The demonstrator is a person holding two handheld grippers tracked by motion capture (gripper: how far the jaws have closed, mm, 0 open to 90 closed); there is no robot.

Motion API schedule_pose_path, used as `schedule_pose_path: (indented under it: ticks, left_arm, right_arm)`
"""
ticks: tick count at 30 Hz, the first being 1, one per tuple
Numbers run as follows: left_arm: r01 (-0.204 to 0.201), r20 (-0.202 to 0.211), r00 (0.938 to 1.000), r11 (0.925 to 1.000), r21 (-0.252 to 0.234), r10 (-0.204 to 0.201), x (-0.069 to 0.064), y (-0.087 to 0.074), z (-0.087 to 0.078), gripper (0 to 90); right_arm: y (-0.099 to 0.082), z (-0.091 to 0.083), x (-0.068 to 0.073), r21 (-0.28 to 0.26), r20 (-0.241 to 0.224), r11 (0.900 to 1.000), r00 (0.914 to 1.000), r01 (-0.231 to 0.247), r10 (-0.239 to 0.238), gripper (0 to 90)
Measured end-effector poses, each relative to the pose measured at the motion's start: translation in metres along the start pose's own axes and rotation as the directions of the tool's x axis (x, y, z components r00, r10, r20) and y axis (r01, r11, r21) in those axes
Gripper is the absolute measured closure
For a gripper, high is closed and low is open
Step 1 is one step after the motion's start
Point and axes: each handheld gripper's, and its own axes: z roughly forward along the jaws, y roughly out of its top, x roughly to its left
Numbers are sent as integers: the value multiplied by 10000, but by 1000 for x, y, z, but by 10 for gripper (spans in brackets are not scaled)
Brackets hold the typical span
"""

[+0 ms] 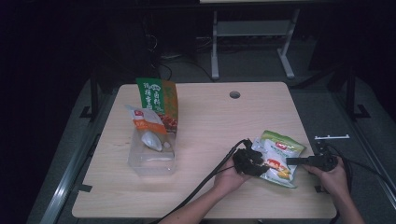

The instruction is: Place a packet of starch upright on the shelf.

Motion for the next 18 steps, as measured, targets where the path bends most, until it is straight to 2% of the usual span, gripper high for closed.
schedule_pose_path:
  ticks: [2, 4, 7, 9, 10, 11, 12, 14, 18]
  left_arm:
    - [-17, -9, 10000, 10000, 30, 17, 0, 0, 1, 619]
    - [83, 10, 10000, 10000, 21, -83, -1, -1, 1, 618]
    - [-73, -37, 10000, 9999, 137, 73, -1, -2, 1, 614]
    - [-23, -86, 10000, 10000, 37, 24, -1, -2, 1, 611]
    - [54, -87, 9999, 10000, 59, -53, -2, -3, 1, 608]
    - [54, -87, 9999, 10000, 59, -53, -2, -3, 1, 605]
    - [-24, -147, 9999, 9999, 114, 26, -2, -4, 0, 598]
    - [-147, -177, 9997, 9998, 168, 150, -2, -6, -3, 585]
    - [109, -191, 9998, 9999, -7, -109, 0, -9, -9, 556]
  right_arm:
    - [0, 1, 0, -1, -69, 10000, 10000, -45, 45, 690]
    - [-1, 2, -2, 14, -521, 9997, 9984, -228, 228, 737]
    - [-1, 2, -1, -46, -621, 9999, 9980, -154, 151, 803]
    - [-1, 1, 0, -75, -563, 10000, 9984, -3, -2, 821]
    - [0, 1, 7, -100, -240, 9990, 9988, 428, -430, 840]
    - [0, 1, 7, -100, -240, 9990, 9988, 428, -430, 840]
    - [1, 0, 14, -101, 55, 9972, 9972, 747, -747, 849]
    - [1, -1, 20, -138, 242, 9953, 9951, 962, -958, 852]
    - [1, -6, 34, -329, 547, 9896, 9889, 1400, -1381, 857]
